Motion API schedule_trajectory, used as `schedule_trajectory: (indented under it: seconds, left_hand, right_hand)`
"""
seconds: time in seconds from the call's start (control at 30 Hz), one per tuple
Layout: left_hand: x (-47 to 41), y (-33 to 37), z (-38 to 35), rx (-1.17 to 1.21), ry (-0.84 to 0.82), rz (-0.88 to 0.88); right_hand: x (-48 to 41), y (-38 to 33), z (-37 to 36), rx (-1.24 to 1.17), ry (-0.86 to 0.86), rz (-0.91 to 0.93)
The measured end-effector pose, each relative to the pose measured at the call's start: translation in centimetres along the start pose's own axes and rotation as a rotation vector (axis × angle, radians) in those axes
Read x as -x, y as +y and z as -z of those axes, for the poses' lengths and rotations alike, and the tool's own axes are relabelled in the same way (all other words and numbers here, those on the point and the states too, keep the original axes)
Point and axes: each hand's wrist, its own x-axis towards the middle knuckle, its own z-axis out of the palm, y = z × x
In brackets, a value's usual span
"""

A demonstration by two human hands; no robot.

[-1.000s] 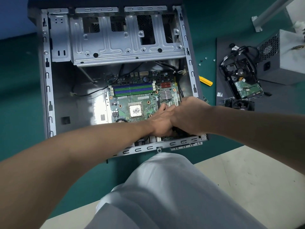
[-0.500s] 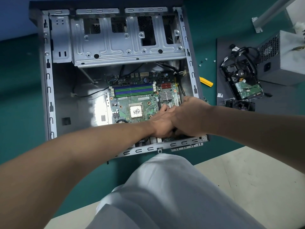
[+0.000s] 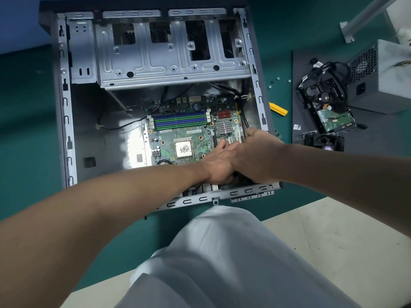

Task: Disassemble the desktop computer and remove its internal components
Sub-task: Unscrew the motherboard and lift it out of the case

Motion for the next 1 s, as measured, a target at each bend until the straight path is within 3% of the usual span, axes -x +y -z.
schedule_trajectory:
  seconds: [0.27, 0.5, 0.67, 0.87, 1.0]
  left_hand:
    - [-0.06, -0.08, -0.14, -0.053, 0.012, -0.028]
    - [-0.27, -0.34, -0.52, 0.017, -0.029, 0.051]
    - [-0.19, -0.38, -0.5, -0.104, 0.018, -0.027]
    - [-0.27, -0.37, -0.53, -0.054, 0.0, -0.002]
    - [-0.24, -0.09, -0.29, -0.04, 0.009, -0.018]
  right_hand:
    - [0.03, 0.18, 0.1, -0.008, -0.056, 0.005]
    - [0.36, -0.03, 0.17, 0.012, 0.001, -0.03]
    - [0.47, 0.2, 0.47, 0.03, -0.079, -0.003]
    - [0.35, -0.12, 0.14, 0.009, 0.023, -0.031]
    - [0.19, 0.01, 0.03, -0.019, 0.004, -0.044]
